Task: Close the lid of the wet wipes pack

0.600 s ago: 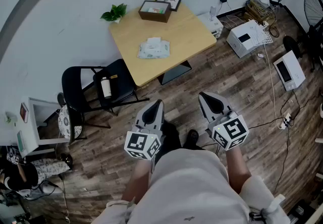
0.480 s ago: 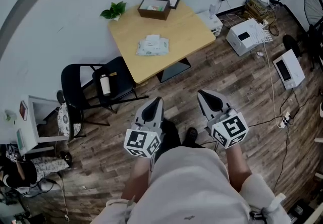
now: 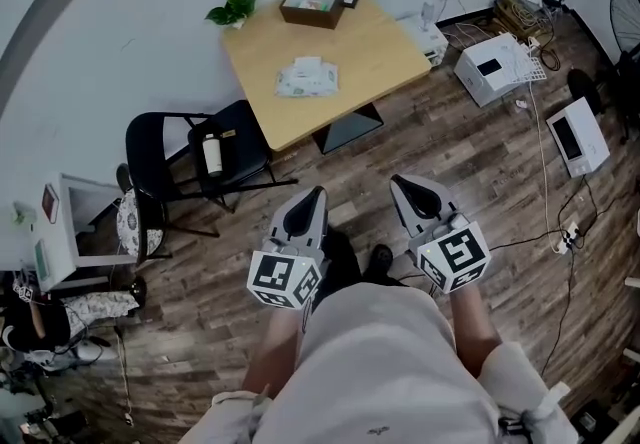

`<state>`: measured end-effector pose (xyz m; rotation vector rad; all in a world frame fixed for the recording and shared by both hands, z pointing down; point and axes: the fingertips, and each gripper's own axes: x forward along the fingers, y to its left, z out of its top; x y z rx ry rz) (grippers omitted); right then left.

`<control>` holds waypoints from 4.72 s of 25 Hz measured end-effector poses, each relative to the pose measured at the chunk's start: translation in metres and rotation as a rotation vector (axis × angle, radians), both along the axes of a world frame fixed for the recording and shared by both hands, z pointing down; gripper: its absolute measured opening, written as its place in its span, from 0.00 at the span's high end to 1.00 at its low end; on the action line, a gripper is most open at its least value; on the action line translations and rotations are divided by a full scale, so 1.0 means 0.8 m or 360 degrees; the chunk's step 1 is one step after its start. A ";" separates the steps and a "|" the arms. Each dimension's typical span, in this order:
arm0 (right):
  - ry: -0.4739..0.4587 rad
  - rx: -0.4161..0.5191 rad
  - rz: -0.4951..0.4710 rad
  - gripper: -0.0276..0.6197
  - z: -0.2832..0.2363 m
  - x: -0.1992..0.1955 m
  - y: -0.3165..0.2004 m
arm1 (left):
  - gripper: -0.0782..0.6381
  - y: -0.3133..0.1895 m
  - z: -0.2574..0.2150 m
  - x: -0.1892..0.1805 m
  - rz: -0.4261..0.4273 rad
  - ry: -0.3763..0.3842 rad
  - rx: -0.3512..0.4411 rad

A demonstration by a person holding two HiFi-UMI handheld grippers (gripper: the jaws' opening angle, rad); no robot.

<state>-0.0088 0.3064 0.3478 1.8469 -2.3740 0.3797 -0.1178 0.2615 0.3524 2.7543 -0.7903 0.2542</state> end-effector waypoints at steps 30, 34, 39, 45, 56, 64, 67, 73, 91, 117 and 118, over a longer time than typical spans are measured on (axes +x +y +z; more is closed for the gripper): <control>-0.0018 -0.0107 -0.0161 0.96 0.023 0.002 -0.158 | 0.88 -0.141 0.026 0.005 -0.0120 -0.0022 -0.0065; -0.0014 -0.0122 -0.0162 0.96 0.026 0.006 -0.198 | 0.88 -0.183 0.028 0.009 -0.0125 -0.0019 -0.0064; -0.0004 -0.0134 -0.0150 0.96 0.027 0.005 -0.246 | 0.88 -0.232 0.029 0.011 -0.0108 -0.0017 -0.0053; 0.0020 -0.0132 -0.0139 0.93 0.026 0.002 -0.292 | 0.88 -0.280 0.024 0.015 -0.0034 -0.0007 -0.0015; -0.0017 -0.0134 -0.0130 0.76 0.029 -0.008 -0.334 | 0.78 -0.323 0.028 0.011 0.0039 -0.0014 0.0015; -0.0013 -0.0159 -0.0120 0.74 0.033 -0.009 -0.339 | 0.78 -0.328 0.035 0.017 0.0073 0.0000 -0.0019; -0.0017 -0.0166 -0.0125 0.73 0.032 -0.005 -0.341 | 0.77 -0.327 0.036 0.022 0.0082 0.0004 -0.0030; -0.0026 -0.0190 -0.0167 0.73 0.040 0.007 -0.369 | 0.78 -0.344 0.044 0.029 0.0065 -0.0013 -0.0066; -0.0021 -0.0261 -0.0508 0.73 0.072 0.059 -0.517 | 0.77 -0.447 0.050 0.075 -0.0222 -0.0074 -0.0105; -0.0005 -0.0541 -0.0935 0.71 0.208 0.089 -0.613 | 0.78 -0.489 0.073 0.119 -0.0588 -0.0186 -0.0177; -0.0002 -0.0553 -0.0948 0.71 0.214 0.089 -0.615 | 0.77 -0.490 0.073 0.120 -0.0598 -0.0189 -0.0179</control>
